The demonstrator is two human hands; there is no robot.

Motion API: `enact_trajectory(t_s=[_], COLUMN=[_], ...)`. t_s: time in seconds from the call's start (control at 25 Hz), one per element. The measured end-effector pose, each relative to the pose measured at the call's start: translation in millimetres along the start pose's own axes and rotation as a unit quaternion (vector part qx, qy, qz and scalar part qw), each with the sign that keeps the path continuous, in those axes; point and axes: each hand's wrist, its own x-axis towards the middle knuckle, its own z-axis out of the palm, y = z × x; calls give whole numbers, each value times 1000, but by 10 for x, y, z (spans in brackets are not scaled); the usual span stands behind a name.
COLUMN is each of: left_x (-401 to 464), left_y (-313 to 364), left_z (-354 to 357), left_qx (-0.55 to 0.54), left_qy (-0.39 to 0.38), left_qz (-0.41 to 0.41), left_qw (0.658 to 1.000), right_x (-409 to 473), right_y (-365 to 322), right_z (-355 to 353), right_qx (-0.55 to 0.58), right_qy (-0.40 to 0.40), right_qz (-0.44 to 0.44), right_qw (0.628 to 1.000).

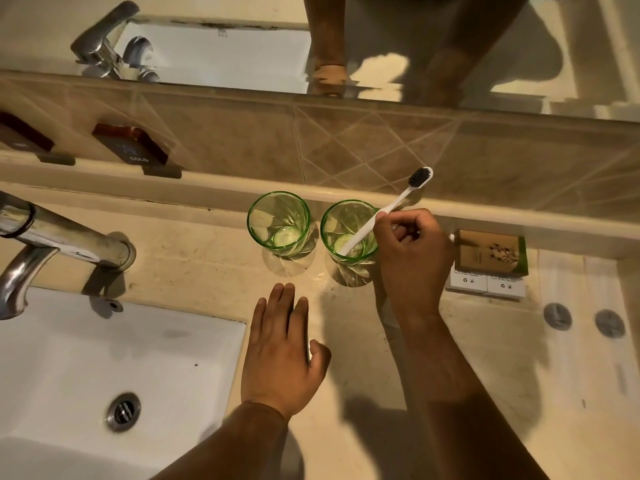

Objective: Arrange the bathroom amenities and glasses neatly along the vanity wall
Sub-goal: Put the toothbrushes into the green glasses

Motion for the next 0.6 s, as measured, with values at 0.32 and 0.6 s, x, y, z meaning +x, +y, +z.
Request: enact_trajectory(t_s=[0.32,0.6], left_x=[4,-2], left_y=[12,35], left_z=[-6,-24], left_qx=[2,-12], left_qy=[-1,11], left_qz=[-5,-11], left_qw=[1000,1000], right_x=[15,-86], right_y=[1,44], right_z=[3,-128], right_qx=[-13,-1], right_qy=[-5,-21], right_qz=[-17,31], right_qw=[1000,999])
